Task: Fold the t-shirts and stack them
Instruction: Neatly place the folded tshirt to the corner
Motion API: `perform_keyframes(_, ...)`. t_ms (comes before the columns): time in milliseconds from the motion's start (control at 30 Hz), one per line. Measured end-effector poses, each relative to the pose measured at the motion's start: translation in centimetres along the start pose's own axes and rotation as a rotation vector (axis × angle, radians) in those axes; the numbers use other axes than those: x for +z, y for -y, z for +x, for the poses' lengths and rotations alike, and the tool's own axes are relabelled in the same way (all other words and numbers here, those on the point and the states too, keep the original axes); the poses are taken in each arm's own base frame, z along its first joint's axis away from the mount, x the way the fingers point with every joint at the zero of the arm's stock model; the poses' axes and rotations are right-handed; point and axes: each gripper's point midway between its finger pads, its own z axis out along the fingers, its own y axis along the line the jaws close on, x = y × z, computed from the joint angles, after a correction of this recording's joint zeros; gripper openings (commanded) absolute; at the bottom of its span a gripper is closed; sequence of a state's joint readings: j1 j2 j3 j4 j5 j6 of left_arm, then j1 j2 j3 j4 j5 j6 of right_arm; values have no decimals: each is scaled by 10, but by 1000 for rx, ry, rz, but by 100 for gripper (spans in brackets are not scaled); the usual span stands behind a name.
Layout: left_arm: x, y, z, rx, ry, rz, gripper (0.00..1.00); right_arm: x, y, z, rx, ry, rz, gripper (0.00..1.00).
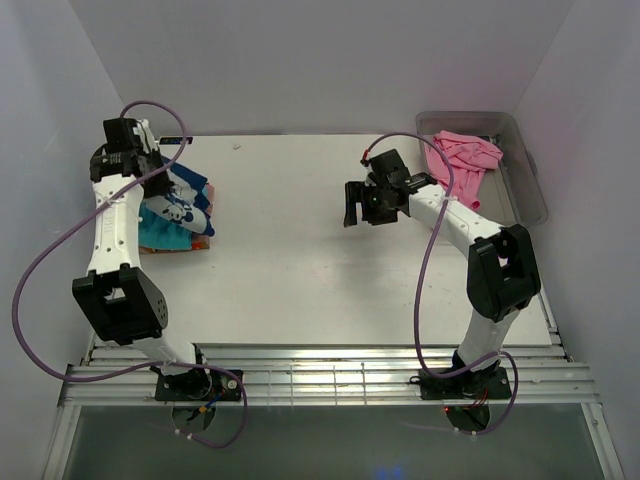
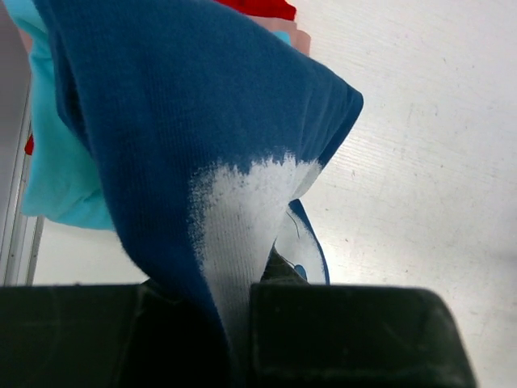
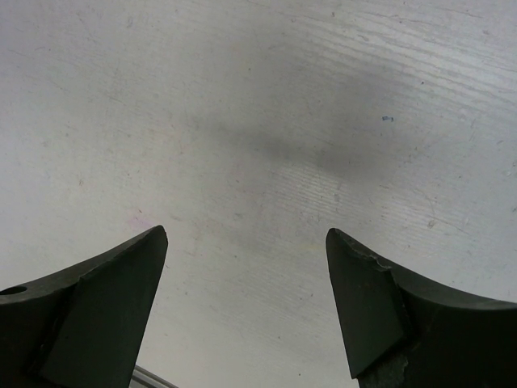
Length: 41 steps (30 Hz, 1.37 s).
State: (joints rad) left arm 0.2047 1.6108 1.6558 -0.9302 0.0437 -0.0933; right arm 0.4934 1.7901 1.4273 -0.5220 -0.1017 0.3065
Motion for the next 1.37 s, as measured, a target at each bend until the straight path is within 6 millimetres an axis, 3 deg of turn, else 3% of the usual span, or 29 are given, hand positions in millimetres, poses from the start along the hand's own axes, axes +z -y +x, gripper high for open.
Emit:
perform_keyframes(167,16,-30,0,-60,8,-25,0,-1,1,10,0,-19,3,85)
perform_keyframes(467,67,-84,34,-129,-86,-160,0,-13,-2,11,-4,-2,-2,85)
perform_keyframes(533,79,-93,39,-137,-105,-192,6,-16,-2,12,-5,3,-3,85)
perform_keyframes(600,89,-103,44,-146,-120,-235,14,-20,-1,15,-5,3,2,85)
perform_keyframes(633,93,-107,46,-152,-127,-254,25,-21,0,16,-5,3,5,85)
perform_keyframes(700,101,-117,49,-167,-141,-309,35,-23,3,21,-4,-2,13,86)
perform_keyframes(767,104,-126,46,-184,-137,-362,53,-26,5,26,-2,-8,23,86)
perform_keyframes(800,104,-130,42,-193,-126,-388,55,-27,6,29,-2,-10,26,86)
perform_keyframes(833,103,-134,38,-203,-109,-413,70,-29,7,31,-1,-12,29,87)
perform_keyframes(867,99,-138,31,-209,-86,-437,98,-30,8,32,-2,-12,32,87)
perform_keyframes(1000,74,-147,-9,-251,79,-504,98,-36,10,36,-1,-9,43,87)
perform_keyframes(1100,34,-141,-50,-268,255,-515,98,-37,10,35,-2,-3,44,86)
perform_keyframes(1167,1,-120,-79,-258,382,-490,98,-37,10,35,-3,-4,45,85)
perform_keyframes(1267,-41,-61,-110,-216,539,-379,98,-40,9,32,-3,-2,47,85)
perform_keyframes(1367,-62,11,-109,-148,602,-216,98,-46,5,18,-8,33,46,85)
